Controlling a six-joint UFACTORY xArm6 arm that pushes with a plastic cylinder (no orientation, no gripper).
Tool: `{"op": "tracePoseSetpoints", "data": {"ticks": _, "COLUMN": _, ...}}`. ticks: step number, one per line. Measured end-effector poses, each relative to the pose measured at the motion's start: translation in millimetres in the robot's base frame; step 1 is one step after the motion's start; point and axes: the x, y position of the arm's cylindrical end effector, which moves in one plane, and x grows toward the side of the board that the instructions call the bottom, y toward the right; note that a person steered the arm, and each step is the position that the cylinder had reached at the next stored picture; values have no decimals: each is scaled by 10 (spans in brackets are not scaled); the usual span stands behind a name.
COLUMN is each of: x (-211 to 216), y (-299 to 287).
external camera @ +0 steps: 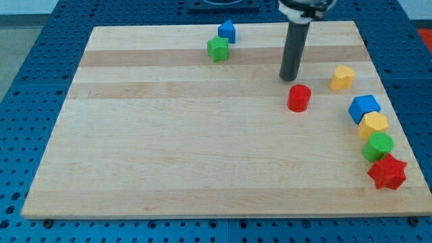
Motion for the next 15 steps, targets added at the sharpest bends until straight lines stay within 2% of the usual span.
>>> {"op": "tracePoseSetpoints", "data": {"ticks": 1, "x": -336, "y": 760}}
{"op": "tracePoseSetpoints", "data": {"ticks": 2, "x": -347, "y": 1491}}
{"op": "tracePoseSetpoints", "data": {"ticks": 3, "x": 122, "y": 1494}}
{"op": "tracePoseSetpoints", "data": {"ticks": 5, "x": 308, "y": 219}}
{"op": "tracePoseSetpoints", "data": {"ticks": 6, "x": 658, "y": 433}}
{"op": "tracePoseSetpoints", "data": {"ticks": 8, "x": 666, "y": 23}}
{"op": "tracePoseSetpoints", "data": {"ticks": 12, "x": 826, "y": -87}}
{"op": "tracePoseSetpoints", "data": {"ticks": 14, "x": -317, "y": -862}}
{"op": "tracePoseSetpoints", "data": {"ticks": 15, "x": -109, "y": -505}}
